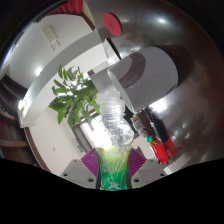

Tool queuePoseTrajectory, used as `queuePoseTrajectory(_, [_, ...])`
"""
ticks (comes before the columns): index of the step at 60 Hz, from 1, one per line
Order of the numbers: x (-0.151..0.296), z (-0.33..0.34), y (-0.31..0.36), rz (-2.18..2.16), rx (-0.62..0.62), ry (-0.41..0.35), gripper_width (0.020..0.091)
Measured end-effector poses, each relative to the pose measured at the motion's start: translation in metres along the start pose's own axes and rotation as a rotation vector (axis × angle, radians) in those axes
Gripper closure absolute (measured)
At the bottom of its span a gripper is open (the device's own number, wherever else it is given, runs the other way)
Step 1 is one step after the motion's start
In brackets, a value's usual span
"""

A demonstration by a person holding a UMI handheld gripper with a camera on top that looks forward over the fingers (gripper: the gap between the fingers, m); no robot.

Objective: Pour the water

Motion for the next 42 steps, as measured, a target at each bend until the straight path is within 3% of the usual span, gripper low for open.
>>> queuePoseTrajectory(10, [-0.019,-0.001,0.018,0.242,0.014,0.051,0.076])
queuePoseTrajectory(18, [-0.034,-0.016,0.046,0.753,-0.041,0.154,0.0758])
queuePoseTrajectory(22, [-0.033,-0.015,0.071,1.017,-0.048,0.167,0.0757])
queuePoseTrajectory(27, [-0.023,-0.016,0.101,1.322,-0.017,0.147,0.0743])
queuePoseTrajectory(34, [-0.003,-0.032,0.14,1.731,-0.125,0.139,0.0745])
queuePoseTrajectory(42, [0.041,-0.028,0.158,1.992,-0.271,0.018,0.0746])
Point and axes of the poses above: the point between the fingertips, and its own axes, seen from behind it with the camera up: y to the left, x up, z backward, against the way the camera looks, the point moved 9 cm from there along z, backward, against the way the camera looks, and after that the axes turned 11 degrees about z, right-handed, at the moved point
